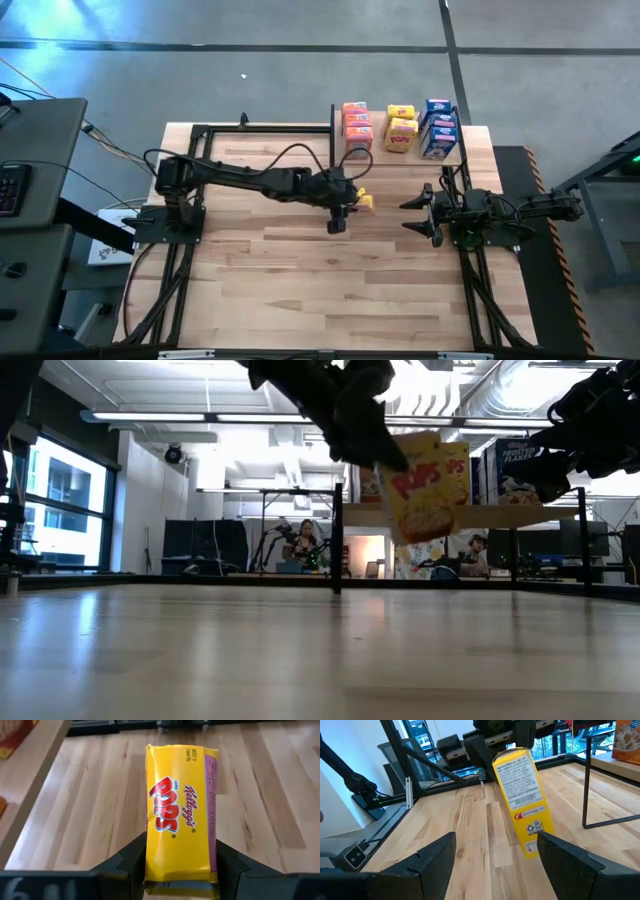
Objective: Stack cereal on shelf
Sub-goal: Put the yellow cereal box on the shelf aligned with the other yellow cereal boxes
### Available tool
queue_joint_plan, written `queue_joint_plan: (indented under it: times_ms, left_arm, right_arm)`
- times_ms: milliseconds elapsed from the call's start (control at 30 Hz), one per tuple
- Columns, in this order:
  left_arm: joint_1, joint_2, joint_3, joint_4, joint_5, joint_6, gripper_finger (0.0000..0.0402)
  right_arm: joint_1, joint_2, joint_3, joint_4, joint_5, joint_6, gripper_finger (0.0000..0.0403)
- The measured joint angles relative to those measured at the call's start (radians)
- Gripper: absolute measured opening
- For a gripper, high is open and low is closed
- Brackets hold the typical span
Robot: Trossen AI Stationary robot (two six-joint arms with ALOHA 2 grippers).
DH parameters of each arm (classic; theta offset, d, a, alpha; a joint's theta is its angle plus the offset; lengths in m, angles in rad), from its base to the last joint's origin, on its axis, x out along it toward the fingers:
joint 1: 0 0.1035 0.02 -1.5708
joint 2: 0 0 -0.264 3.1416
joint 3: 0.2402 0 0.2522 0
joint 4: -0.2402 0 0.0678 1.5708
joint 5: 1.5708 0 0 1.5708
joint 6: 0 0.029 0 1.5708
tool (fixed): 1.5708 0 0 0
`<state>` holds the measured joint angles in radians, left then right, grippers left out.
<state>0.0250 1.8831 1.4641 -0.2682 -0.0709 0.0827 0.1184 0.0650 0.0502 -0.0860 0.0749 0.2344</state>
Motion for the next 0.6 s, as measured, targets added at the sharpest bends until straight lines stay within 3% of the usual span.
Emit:
queue_joint_plan:
  times_ms: [600]
  left_arm:
    - [0.018,0.062,0.001,-0.068,-0.009,-0.001,0.0150]
  right_arm:
    - [0.000,0.000,0.000,0.000,0.000,0.000,0.0270]
